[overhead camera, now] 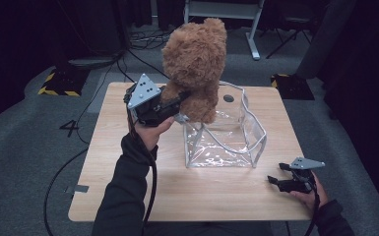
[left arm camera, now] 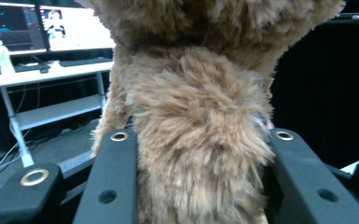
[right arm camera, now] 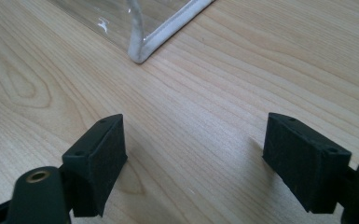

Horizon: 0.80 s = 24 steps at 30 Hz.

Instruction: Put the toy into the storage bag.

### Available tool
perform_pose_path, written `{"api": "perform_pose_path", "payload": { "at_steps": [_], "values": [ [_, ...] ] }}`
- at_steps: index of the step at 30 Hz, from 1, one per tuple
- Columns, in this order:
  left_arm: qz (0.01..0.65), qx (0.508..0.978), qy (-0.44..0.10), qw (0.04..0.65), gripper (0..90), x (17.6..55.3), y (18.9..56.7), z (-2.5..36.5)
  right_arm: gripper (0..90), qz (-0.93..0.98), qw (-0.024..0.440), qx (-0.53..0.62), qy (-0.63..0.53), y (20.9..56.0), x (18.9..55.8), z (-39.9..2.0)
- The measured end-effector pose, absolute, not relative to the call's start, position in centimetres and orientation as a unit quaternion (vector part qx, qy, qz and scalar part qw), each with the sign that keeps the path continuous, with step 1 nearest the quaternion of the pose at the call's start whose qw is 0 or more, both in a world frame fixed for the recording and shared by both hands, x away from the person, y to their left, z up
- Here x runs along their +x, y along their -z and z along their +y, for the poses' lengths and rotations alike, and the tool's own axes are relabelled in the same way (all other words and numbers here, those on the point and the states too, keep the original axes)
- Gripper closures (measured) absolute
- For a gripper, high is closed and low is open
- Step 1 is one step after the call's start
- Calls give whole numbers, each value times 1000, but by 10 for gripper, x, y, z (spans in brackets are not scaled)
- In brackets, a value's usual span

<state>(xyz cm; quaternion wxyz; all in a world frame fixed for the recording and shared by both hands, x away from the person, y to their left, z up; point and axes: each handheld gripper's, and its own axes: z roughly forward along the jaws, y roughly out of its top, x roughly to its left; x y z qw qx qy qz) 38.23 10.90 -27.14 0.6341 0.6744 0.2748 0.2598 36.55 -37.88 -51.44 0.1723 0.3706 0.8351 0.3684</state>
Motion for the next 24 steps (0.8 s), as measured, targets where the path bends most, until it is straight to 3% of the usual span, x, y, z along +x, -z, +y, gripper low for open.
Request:
{"api": "perform_pose_path", "payload": {
  "at_steps": [24],
  "values": [
    [235, 702, -232, 631, 626, 400, 257, 22, 214, 835, 172, 370, -369, 514, 366, -379]
  ]
}}
